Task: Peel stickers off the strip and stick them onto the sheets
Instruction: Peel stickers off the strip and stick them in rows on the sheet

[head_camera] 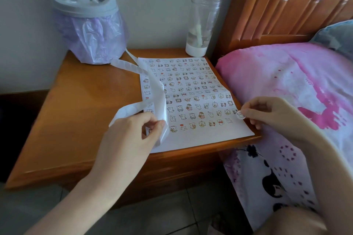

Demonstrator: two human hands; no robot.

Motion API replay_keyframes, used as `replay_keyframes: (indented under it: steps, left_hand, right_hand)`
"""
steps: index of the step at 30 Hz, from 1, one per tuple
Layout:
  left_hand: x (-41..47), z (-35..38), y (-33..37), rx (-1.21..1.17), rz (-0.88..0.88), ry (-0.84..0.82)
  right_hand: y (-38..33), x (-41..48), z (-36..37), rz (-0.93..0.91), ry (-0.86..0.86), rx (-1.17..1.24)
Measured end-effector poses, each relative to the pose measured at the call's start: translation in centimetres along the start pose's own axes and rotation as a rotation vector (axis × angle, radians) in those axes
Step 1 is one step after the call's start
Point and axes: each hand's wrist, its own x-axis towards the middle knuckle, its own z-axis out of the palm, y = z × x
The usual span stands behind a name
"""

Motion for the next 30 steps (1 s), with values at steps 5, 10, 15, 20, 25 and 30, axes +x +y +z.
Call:
replay_keyframes:
  steps: [5,10,15,20,25,30]
  left_hand:
    - [0.1,0.1,-0.1,0.020,0.004,-0.018]
    - [0.0,0.1,-0.1,0.028,0.007,-0.015]
    - [0.0,0.2,-0.2,0.043,0.010,-0.018]
    - [0.0,0.2,-0.2,0.030,0.008,-0.020]
    - [0.0,0.3,-0.3,0.036,0.011,-0.025]
    - [0.0,0.3,-0.3,0.041,0.012,-0.020]
  right_hand:
    - [0.3,0.5,0.4,0.003,-0.006,-0.048]
    - [0.5,0.7,0.5,0.002,-0.010,-0.050]
    - [0.7,0.7,0.5,-0.008,-0.009,-0.075]
    - [0.9,0.8,0.6,-0.013,0.008,-0.082]
    - [1.1,1.0,0.7,-0.024,0.022,-0.090]
    - [1.2,1.0,0.8,-0.048,0.027,-0.094]
